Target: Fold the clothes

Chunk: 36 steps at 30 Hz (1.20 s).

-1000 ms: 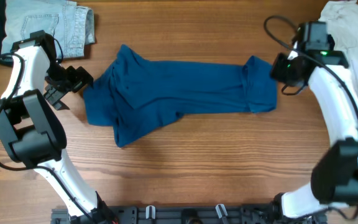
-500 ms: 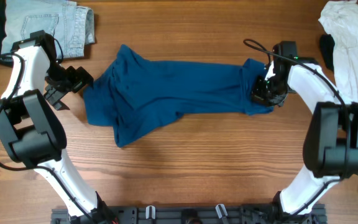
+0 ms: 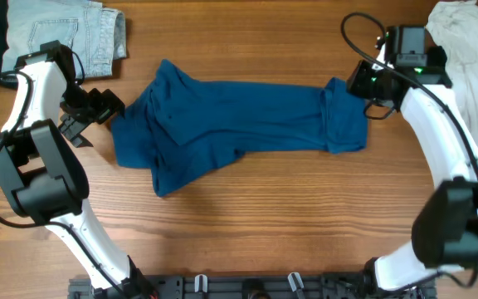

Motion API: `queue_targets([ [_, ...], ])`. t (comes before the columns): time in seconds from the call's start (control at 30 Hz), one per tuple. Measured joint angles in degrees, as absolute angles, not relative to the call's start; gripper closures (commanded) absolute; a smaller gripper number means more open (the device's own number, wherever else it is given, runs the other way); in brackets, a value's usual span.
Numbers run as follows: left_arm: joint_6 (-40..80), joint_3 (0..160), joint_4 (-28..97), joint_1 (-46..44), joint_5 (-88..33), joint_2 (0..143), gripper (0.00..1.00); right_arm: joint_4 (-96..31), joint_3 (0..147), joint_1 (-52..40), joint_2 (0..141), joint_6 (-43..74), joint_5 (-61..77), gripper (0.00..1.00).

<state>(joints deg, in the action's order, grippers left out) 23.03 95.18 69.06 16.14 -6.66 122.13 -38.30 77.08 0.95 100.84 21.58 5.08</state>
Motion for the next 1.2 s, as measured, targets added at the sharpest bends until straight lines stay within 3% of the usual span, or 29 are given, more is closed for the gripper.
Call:
queue_targets([
  [0.4, 23.03, 95.15, 69.04, 16.14, -6.66, 122.13, 0.00, -29.23, 77.10, 0.95, 117.01, 20.91, 5.28, 0.95],
  [0.43, 23.03, 95.13, 69.10, 16.14, -6.66, 122.13, 0.00, -28.80, 77.10, 0.95, 116.99, 20.73, 5.30, 0.86],
  [0.47, 23.03, 95.13, 69.21, 16.14, -6.66, 122.13, 0.00, -28.64, 77.10, 0.95, 116.99, 20.69, 5.30, 0.71],
  [0.53, 23.03, 95.13, 69.34, 16.14, -6.66, 122.13, 0.00, -29.34, 77.45, 0.95, 116.77, 20.40, 5.39, 0.25],
  [0.67, 23.03, 95.13, 69.52, 16.14, -6.66, 122.13, 0.00, -33.01, 78.83, 1.17, 114.37, 20.03, 5.30, 0.03],
  [0.97, 23.03, 95.13, 69.52, 16.14, -6.66, 122.13, 0.00, -42.96, 82.87, 8.86, 98.83, 19.16, 4.38, 0.00],
  [1.2, 23.03, 95.13, 69.47, 16.14, -6.63, 122.13, 0.00, -44.16, 80.95, 16.71, 101.32, 13.82, 10.90, 0.01],
])
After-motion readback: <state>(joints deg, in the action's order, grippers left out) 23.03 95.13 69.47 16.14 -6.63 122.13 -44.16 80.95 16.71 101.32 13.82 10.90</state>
